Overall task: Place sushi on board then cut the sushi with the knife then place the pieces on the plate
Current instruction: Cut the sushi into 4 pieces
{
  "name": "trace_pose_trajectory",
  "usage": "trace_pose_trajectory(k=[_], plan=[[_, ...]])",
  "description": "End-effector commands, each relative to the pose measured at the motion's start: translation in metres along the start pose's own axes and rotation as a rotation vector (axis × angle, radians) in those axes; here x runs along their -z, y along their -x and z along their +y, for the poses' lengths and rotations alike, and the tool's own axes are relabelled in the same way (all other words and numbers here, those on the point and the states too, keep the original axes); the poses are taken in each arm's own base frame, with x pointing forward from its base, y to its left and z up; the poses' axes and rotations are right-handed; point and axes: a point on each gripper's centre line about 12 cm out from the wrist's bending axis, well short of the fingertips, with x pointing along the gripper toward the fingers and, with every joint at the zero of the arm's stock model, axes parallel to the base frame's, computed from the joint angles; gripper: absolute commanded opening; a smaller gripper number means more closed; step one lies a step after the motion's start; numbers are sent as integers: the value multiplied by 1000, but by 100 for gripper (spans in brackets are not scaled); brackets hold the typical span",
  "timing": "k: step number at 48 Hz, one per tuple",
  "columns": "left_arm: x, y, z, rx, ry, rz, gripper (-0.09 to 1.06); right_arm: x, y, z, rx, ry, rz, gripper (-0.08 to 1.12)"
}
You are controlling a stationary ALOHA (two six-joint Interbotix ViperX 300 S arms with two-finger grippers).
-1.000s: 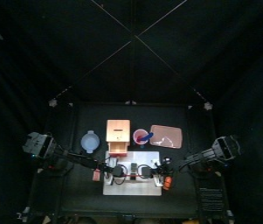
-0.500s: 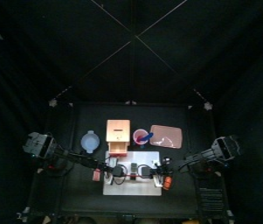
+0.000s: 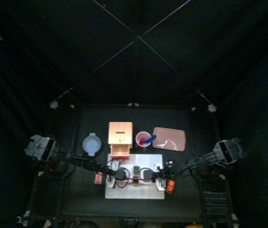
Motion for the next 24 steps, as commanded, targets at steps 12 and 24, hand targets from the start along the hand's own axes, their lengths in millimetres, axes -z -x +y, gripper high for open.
trace_pose_trajectory(k=[12, 24], plan=[[8, -8, -3, 6, 7, 52, 40, 2, -11, 9, -10, 8, 34, 28], [-15, 10, 0, -1, 6, -28, 40, -7, 12, 7, 1, 36, 13, 28]])
